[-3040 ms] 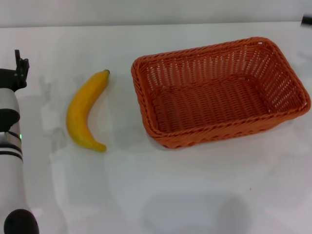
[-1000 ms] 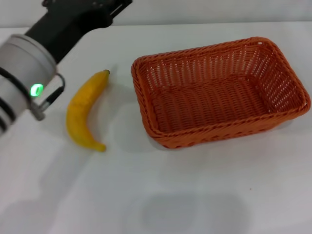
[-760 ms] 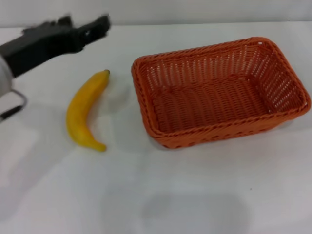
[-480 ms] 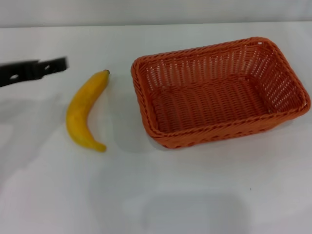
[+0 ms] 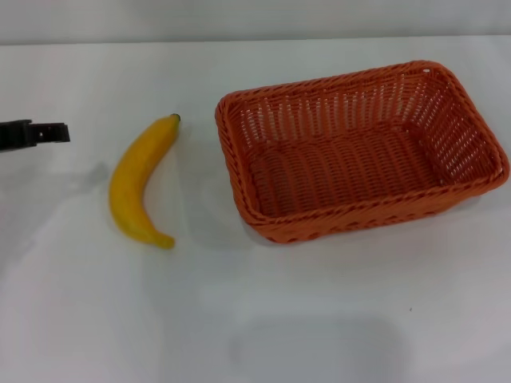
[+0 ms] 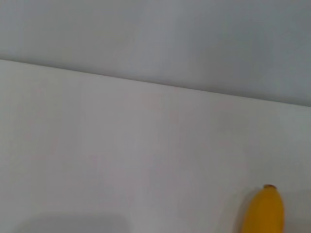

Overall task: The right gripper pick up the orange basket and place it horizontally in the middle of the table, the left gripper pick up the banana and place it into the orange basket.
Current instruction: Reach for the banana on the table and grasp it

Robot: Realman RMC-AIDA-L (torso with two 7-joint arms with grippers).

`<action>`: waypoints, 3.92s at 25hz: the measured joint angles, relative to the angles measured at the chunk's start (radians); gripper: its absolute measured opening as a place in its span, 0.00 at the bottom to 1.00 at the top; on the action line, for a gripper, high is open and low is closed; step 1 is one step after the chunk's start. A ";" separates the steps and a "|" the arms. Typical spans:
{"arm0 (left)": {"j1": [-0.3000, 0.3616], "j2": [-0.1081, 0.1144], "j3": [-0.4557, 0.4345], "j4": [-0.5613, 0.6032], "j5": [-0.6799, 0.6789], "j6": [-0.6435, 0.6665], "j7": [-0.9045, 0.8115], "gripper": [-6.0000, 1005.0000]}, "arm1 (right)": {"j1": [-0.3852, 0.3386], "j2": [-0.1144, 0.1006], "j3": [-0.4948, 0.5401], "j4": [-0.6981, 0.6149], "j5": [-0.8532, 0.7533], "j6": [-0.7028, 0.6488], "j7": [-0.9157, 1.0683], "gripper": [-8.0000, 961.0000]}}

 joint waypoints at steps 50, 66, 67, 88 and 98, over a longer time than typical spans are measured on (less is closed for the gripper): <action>-0.354 0.000 0.129 -0.428 0.086 0.142 -0.062 0.88 | -0.010 0.004 0.000 -0.016 -0.012 -0.022 -0.031 0.81; -0.284 -0.002 0.217 -0.298 0.085 0.130 -0.115 0.88 | -0.005 0.001 0.000 -0.015 -0.012 -0.048 -0.031 0.81; -0.278 -0.002 0.222 -0.291 0.086 0.130 -0.119 0.88 | -0.005 0.001 0.000 -0.015 -0.012 -0.048 -0.031 0.81; -0.176 -0.006 0.246 -0.273 0.076 0.165 -0.154 0.88 | 0.002 -0.001 0.000 -0.015 -0.012 -0.085 -0.031 0.81; -0.174 -0.006 0.253 -0.303 0.067 0.184 -0.155 0.88 | 0.004 0.002 0.000 -0.016 -0.021 -0.098 -0.031 0.81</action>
